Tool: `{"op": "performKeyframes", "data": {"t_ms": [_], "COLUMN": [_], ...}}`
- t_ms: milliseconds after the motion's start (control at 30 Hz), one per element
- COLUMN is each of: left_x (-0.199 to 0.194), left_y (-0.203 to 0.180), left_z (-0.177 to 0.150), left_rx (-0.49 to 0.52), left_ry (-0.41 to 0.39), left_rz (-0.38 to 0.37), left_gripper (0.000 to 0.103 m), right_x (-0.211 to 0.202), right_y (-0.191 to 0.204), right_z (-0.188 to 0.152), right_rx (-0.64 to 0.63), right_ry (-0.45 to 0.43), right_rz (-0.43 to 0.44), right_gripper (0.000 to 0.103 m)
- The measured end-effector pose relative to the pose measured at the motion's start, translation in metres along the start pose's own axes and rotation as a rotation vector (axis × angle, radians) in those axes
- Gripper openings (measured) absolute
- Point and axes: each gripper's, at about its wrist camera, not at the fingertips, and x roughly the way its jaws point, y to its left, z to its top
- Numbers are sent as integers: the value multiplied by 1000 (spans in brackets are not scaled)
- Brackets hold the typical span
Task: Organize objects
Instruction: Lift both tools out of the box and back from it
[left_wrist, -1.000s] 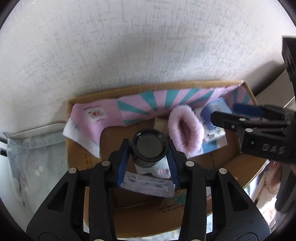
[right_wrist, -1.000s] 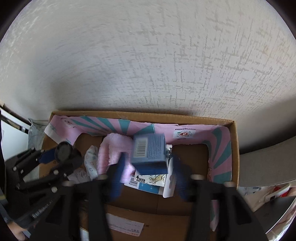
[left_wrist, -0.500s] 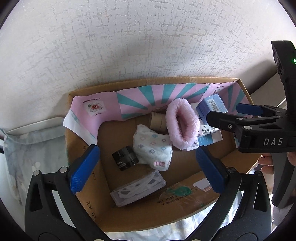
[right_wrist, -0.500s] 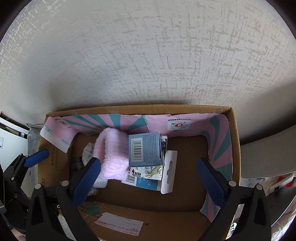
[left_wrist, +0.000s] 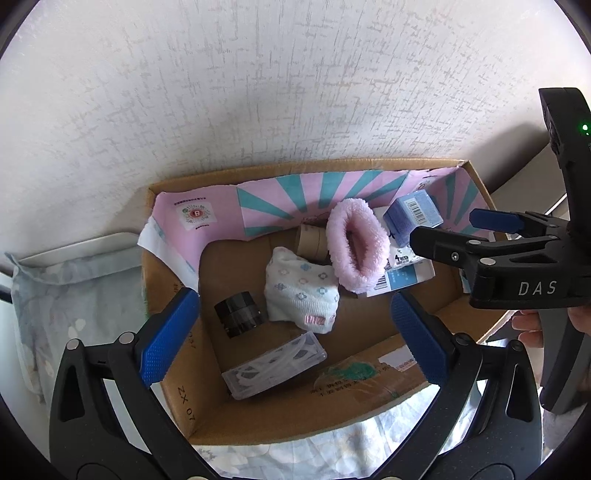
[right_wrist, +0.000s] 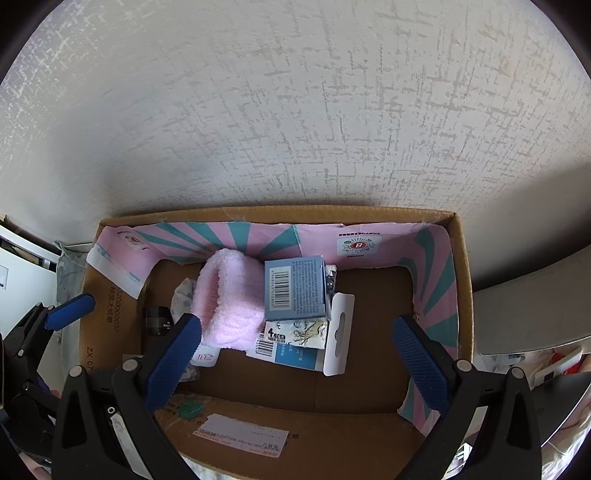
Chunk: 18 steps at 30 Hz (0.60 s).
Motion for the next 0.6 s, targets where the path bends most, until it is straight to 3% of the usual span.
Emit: {"op": "performKeyframes", "data": {"t_ms": [300,600], "left_x": [-57,-159], "left_y": [6,32], "left_z": [2,-16], "left_rx": [-5,-53], "left_ry": [-103,-322], "left_rz": [39,94], "left_gripper": [103,103], "right_x": [-45,-133], "right_y": [14,48], "right_z": [3,-21], "right_rx": [-3,-17], "right_ry": [-84,-275], "right_rz": [-1,-44], "right_gripper": [103,103]}}
